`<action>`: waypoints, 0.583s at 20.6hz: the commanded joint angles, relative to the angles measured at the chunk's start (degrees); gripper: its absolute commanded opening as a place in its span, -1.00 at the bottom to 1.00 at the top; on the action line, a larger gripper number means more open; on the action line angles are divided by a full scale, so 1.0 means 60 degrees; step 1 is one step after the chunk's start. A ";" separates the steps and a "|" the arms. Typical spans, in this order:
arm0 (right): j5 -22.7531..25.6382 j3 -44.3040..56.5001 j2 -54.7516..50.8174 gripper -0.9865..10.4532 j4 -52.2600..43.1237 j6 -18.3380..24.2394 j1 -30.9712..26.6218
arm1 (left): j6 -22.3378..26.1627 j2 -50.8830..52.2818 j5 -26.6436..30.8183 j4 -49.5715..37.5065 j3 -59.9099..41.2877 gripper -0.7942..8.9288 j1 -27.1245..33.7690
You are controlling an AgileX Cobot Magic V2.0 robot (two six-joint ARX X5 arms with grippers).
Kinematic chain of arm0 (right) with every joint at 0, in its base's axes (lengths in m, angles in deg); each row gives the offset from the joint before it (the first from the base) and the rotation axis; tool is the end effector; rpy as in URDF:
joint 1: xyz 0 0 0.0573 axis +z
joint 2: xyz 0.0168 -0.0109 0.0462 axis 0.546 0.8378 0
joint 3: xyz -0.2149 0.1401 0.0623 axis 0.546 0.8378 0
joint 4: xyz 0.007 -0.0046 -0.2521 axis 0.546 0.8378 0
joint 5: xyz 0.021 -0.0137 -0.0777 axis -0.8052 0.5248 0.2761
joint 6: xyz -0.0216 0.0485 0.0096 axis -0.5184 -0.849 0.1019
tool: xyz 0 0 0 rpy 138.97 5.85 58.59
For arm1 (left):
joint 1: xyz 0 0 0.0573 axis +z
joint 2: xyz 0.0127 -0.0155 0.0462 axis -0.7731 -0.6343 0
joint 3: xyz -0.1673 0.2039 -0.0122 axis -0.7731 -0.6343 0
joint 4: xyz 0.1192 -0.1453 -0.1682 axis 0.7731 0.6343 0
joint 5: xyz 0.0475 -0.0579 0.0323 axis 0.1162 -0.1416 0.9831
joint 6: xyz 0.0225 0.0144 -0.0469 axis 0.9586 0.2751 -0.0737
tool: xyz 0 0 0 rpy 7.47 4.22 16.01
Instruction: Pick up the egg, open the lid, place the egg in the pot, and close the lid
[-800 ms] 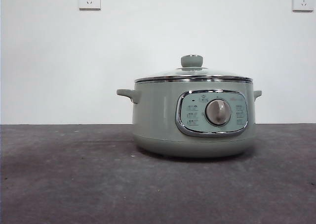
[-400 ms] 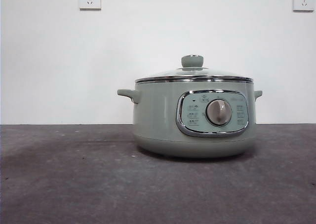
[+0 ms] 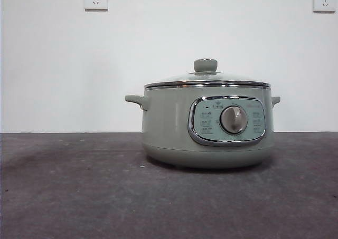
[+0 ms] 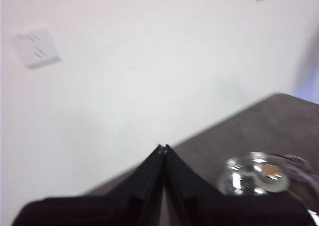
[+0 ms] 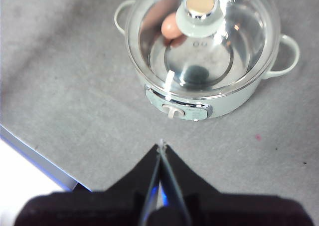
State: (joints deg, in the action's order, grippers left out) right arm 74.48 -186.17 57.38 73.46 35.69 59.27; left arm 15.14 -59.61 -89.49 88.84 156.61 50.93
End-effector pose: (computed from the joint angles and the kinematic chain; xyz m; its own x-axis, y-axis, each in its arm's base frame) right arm 0.1653 0.0866 0.4431 0.4885 0.4228 -0.7633 -0.5620 0.8216 0.0954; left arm 0.1144 -0.0109 0.5279 0.9203 -0.3893 -0.0383 0.3884 0.8978 0.2075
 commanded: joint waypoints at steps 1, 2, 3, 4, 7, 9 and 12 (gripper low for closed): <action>0.0007 0.0066 0.0280 -0.83 0.0222 0.0040 0.0007 | 0.0215 0.1082 -0.0055 -0.1767 -0.2918 -0.84 0.0215; 0.0007 0.0066 0.0393 -0.83 0.0222 0.0036 0.0007 | 0.0204 0.1559 -0.0058 -0.2339 -0.4029 -0.84 0.0284; 0.0007 0.0066 0.0488 -0.83 0.0222 0.0040 0.0007 | 0.0175 0.2011 -0.0055 -0.2830 -0.5100 -0.84 0.0342; 0.0007 0.0066 0.0576 -0.83 0.0222 0.0040 0.0007 | 0.0175 0.2470 0.0000 -0.3231 -0.6127 -0.84 0.0401; 0.0011 0.0066 0.0692 -0.83 0.0222 0.0040 0.0007 | 0.0011 0.3814 0.0710 -0.4350 -0.8954 -0.84 0.0554; 0.0015 0.0066 0.0692 -0.83 0.0219 0.0040 0.0007 | -0.0197 0.4772 0.1162 -0.5125 -1.0593 -0.84 0.0670; 0.0015 0.0066 0.0692 -0.83 0.0219 0.0040 0.0007 | -0.0266 0.6156 0.1730 -0.6069 -1.2637 -0.84 0.0761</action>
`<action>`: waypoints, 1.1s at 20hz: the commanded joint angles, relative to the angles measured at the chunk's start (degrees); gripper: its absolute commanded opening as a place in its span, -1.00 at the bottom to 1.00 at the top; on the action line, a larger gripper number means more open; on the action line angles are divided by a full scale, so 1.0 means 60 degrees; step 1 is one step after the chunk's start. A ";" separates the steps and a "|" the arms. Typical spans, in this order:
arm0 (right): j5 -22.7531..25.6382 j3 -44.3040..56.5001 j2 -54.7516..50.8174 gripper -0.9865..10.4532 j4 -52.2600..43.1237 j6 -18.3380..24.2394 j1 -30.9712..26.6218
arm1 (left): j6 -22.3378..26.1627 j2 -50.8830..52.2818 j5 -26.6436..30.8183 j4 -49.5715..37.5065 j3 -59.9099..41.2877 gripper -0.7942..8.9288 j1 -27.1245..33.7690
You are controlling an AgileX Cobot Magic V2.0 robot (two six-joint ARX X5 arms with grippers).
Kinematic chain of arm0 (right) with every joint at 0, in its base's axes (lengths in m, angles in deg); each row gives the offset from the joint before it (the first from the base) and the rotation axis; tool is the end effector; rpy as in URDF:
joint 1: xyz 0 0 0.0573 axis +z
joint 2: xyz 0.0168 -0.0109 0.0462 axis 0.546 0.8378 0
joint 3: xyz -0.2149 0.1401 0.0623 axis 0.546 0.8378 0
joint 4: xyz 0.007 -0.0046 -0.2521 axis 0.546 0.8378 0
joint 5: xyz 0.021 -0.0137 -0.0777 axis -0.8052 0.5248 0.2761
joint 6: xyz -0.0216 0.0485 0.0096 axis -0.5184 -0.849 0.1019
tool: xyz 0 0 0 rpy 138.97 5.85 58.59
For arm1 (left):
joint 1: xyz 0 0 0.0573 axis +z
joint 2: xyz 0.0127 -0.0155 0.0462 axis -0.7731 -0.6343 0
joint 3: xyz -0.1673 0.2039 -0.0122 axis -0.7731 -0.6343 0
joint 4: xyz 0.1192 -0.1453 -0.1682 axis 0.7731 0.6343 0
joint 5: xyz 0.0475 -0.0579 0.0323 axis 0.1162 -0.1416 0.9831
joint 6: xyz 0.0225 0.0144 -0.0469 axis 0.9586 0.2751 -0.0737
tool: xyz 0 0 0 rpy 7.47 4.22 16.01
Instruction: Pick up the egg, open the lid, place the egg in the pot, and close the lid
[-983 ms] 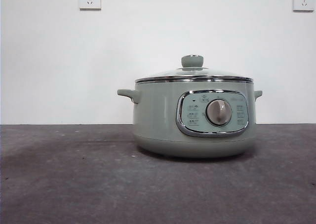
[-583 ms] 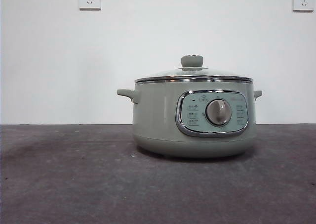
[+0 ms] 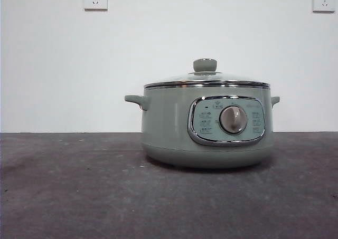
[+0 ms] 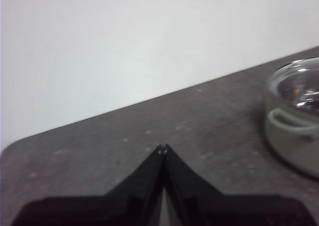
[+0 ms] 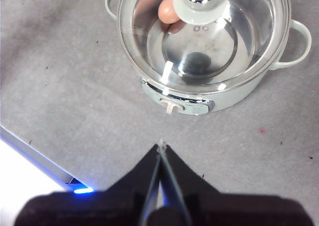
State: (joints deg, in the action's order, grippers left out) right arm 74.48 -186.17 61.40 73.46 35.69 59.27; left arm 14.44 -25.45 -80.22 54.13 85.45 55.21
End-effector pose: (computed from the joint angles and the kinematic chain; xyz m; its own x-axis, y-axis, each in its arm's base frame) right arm 0.1863 0.0969 0.4306 0.4391 0.3985 -0.8053 -0.5557 0.8247 0.1051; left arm 0.1120 0.0019 0.2766 0.9835 -0.1629 -0.0792 0.1754 0.9656 0.1919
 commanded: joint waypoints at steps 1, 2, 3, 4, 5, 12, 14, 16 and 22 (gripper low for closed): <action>0.0015 0.0066 0.0022 -0.82 0.0219 0.0040 0.0007 | -0.0259 0.0834 0.0393 -0.0317 -0.1209 -0.84 0.0047; 0.0015 0.0066 0.0022 -0.83 0.0219 0.0040 0.0007 | -0.0393 0.1202 0.0685 -0.0310 -0.1632 -0.84 0.0055; 0.0015 0.0066 0.0022 -0.83 0.0219 0.0040 0.0007 | -0.0554 0.1559 0.1005 -0.0306 -0.2025 -0.84 0.0055; 0.0015 0.0066 0.0022 -0.83 0.0219 0.0040 0.0007 | -0.0710 0.1887 0.1209 -0.0313 -0.2404 -0.84 0.0055; 0.0015 0.0066 0.0022 -0.83 0.0219 0.0040 0.0007 | -0.0867 0.2200 0.1421 -0.0313 -0.2776 -0.84 0.0055; 0.0015 0.0062 0.0022 -0.83 0.0215 0.0044 0.0007 | -0.1869 0.3767 0.1953 0.0011 -0.4459 -0.84 0.0062; 0.0044 0.0062 0.0022 -0.83 0.0215 0.0040 0.0007 | -0.1894 0.3767 0.2007 0.0117 -0.4459 -0.84 0.0062; 0.0058 0.0058 0.0022 -0.83 0.0215 0.0040 0.0007 | -0.2109 0.3767 0.1945 0.0073 -0.4459 -0.84 0.0044; 0.0076 0.0058 0.0022 -0.83 0.0215 0.0040 0.0007 | -0.2109 0.3468 0.1829 0.0073 -0.4459 -0.84 0.0055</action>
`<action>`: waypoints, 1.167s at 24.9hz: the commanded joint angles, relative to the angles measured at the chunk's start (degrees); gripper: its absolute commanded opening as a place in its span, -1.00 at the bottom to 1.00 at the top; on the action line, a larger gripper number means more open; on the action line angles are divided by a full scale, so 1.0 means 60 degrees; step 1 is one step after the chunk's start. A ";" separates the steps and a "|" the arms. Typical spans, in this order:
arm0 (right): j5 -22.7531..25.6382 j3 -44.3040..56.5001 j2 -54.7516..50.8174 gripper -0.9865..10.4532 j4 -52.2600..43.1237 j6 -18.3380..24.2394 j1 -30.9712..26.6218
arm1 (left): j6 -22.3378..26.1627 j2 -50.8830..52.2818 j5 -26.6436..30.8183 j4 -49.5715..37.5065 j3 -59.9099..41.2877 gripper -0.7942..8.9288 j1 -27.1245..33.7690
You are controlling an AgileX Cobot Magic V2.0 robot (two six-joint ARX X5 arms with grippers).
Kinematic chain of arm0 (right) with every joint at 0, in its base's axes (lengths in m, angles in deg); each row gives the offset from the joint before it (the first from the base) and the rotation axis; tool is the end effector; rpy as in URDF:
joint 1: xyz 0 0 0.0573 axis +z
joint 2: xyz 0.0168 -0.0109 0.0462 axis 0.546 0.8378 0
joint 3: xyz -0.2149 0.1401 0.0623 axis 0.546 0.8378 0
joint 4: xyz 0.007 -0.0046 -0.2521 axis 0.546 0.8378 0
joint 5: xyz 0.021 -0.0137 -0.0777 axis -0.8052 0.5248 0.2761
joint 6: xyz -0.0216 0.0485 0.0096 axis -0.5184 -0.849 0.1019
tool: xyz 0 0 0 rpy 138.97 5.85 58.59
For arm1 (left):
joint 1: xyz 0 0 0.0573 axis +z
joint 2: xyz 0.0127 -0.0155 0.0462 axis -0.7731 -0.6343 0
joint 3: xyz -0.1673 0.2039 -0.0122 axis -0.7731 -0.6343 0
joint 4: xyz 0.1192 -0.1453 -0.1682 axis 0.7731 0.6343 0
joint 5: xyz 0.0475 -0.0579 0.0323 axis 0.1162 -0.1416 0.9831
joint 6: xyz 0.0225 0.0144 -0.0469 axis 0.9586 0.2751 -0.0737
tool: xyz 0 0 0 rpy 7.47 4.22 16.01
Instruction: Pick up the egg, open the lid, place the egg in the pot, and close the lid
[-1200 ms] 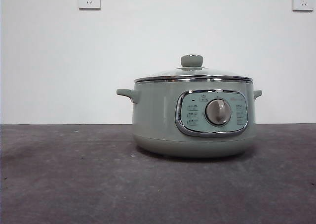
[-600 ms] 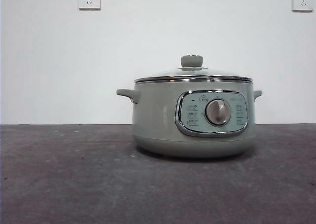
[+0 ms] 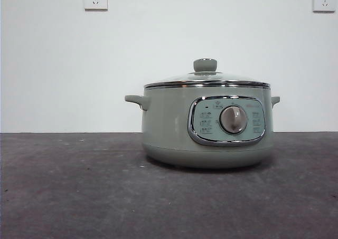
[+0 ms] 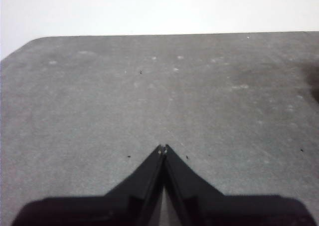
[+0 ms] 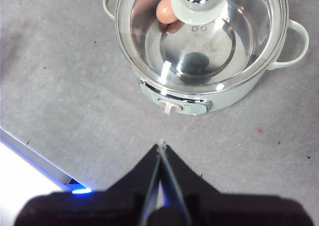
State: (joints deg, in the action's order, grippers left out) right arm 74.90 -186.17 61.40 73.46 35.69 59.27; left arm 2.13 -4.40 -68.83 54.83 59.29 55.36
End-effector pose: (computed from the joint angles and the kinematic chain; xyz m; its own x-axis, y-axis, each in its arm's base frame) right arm 0.1864 0.0967 0.4305 0.4429 0.3923 -0.8062 -0.5525 0.8276 0.0992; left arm 0.0966 0.0066 0.1509 0.9826 0.0367 -0.1819 -0.0391 0.9992 -0.0095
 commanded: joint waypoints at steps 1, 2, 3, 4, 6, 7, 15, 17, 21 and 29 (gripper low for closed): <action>0.0007 0.0058 0.0022 -0.83 0.0215 0.0040 0.0007 | -0.0058 -0.0106 -0.0069 -0.0044 -0.0098 -0.84 0.0029; 0.0007 0.0058 0.0022 -0.83 0.0215 0.0040 0.0007 | -0.0058 -0.0175 -0.0069 -0.0044 -0.0098 -0.84 0.0029; 0.0007 0.0058 0.0022 -0.83 0.0215 0.0040 0.0007 | -0.0058 -0.0240 -0.0069 -0.0044 -0.0098 -0.84 0.0029; 0.0007 0.0058 0.0022 -0.83 0.0215 0.0040 0.0007 | -0.0058 -0.0299 -0.0069 -0.0044 -0.0098 -0.84 0.0029; 0.0007 0.0058 0.0022 -0.83 0.0215 0.0040 0.0007 | -0.0058 -0.0426 -0.0069 -0.0044 -0.0098 -0.84 0.0029; 0.0007 0.0058 0.0022 -0.83 0.0215 0.0040 0.0007 | -0.0058 -0.0470 -0.0069 -0.0044 -0.0098 -0.84 0.0029; 0.0914 0.0153 -0.1344 -0.83 -0.2422 0.0750 -0.0543 | -0.0058 -0.0718 -0.0069 -0.0044 -0.0098 -0.84 0.0029; 0.0892 0.0608 -0.2135 -0.83 -0.3763 0.0554 -0.1002 | -0.0058 -0.0780 -0.0069 -0.0044 -0.0098 -0.84 0.0029; 0.0896 0.3064 -0.4087 -0.83 -0.6080 0.0528 -0.2382 | -0.0058 -0.0903 -0.0069 -0.0044 -0.0098 -0.84 0.0029; 0.0903 0.8327 -0.7155 -0.82 -1.0145 0.0525 -0.3803 | -0.0058 -0.1086 -0.0069 -0.0044 -0.0098 -0.84 0.0029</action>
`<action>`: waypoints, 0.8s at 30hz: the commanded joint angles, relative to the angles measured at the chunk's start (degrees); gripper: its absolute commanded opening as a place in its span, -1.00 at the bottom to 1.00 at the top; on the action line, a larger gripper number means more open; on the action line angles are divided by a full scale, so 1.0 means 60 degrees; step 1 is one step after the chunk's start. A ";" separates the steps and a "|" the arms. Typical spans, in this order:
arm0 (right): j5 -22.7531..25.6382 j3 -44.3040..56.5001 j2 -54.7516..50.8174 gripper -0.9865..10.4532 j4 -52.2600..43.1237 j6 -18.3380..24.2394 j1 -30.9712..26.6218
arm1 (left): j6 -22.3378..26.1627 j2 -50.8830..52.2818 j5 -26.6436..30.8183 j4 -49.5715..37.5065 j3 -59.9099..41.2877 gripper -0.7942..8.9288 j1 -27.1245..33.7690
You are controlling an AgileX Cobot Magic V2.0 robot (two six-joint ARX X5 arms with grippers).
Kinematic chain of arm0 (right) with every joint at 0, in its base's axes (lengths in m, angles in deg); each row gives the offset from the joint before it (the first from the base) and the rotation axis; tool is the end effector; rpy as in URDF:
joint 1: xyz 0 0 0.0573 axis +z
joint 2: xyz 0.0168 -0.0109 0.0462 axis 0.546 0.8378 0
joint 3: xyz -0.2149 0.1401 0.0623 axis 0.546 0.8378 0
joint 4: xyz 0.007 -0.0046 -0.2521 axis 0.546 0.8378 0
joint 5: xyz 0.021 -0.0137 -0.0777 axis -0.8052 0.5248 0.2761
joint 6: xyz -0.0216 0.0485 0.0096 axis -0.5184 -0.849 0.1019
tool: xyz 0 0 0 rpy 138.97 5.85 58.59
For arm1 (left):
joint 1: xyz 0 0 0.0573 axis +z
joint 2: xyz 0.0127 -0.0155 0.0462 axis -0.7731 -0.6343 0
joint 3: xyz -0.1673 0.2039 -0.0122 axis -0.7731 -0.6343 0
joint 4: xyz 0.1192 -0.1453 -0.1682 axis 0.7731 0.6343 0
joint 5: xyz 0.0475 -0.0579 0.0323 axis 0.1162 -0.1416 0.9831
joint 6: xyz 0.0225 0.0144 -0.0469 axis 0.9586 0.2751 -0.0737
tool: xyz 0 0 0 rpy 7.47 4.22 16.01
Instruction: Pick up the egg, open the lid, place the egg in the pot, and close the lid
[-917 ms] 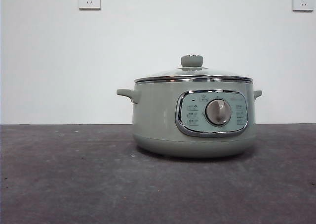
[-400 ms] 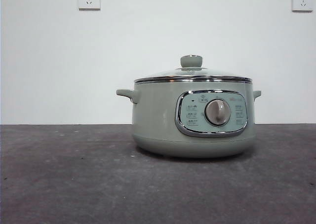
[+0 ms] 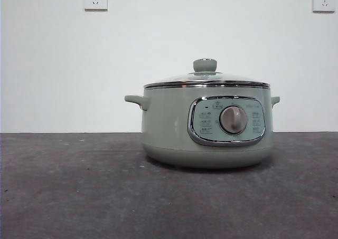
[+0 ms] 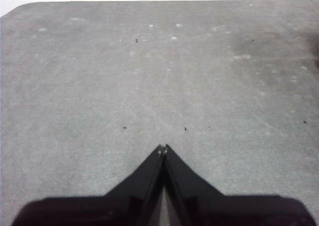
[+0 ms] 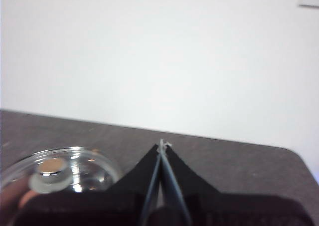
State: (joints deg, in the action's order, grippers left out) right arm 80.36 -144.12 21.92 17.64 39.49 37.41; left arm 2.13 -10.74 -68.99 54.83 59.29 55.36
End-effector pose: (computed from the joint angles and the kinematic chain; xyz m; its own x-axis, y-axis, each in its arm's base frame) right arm 0.1104 0.0102 0.3961 0.9902 0.1369 -0.0255 -0.1390 0.9837 -0.1139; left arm 0.1014 0.0070 0.1421 0.9567 0.0318 -0.2892 -0.0377 0.9992 -0.0150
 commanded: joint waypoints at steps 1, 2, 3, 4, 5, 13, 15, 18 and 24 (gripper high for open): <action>-0.0007 0.1916 -0.0914 -0.83 -0.1239 -0.0109 -0.0244 | -0.0058 -0.0036 -0.0047 -0.0044 -0.0098 -0.84 0.0029; -0.0007 0.2473 -0.1246 -0.83 -0.1555 -0.0109 -0.0302 | -0.0058 -0.0044 -0.0044 -0.0044 -0.0098 -0.84 0.0029; 0.0015 0.2994 -0.1570 -0.83 -0.1821 -0.0106 -0.0335 | -0.0058 -0.0047 -0.0047 -0.0044 -0.0098 -0.84 0.0029; 0.0022 0.3421 -0.1821 -0.83 -0.2018 -0.0109 -0.0357 | -0.0058 -0.0047 -0.0044 -0.0044 -0.0098 -0.84 0.0029; 0.0036 0.3887 -0.2109 -0.83 -0.2178 -0.0102 -0.0357 | -0.0058 -0.0047 -0.0047 -0.0044 -0.0098 -0.84 0.0029; 0.0168 0.6725 -0.3894 -0.83 -0.2634 -0.0109 -0.0357 | -0.0058 -0.0047 -0.0047 -0.0044 -0.0098 -0.84 0.0029; 0.0168 0.7286 -0.4280 -0.83 -0.2648 -0.0109 -0.0357 | -0.0058 -0.0047 -0.0044 -0.0044 -0.0098 -0.84 0.0029; 0.0171 0.7941 -0.4750 -0.83 -0.2648 -0.0109 -0.0357 | -0.0058 -0.0047 -0.0044 -0.0044 -0.0098 -0.84 0.0029; 0.0168 0.9009 -0.5552 -0.83 -0.2652 -0.0452 -0.0357 | -0.0058 -0.0047 -0.0044 -0.0044 -0.0098 -0.84 0.0029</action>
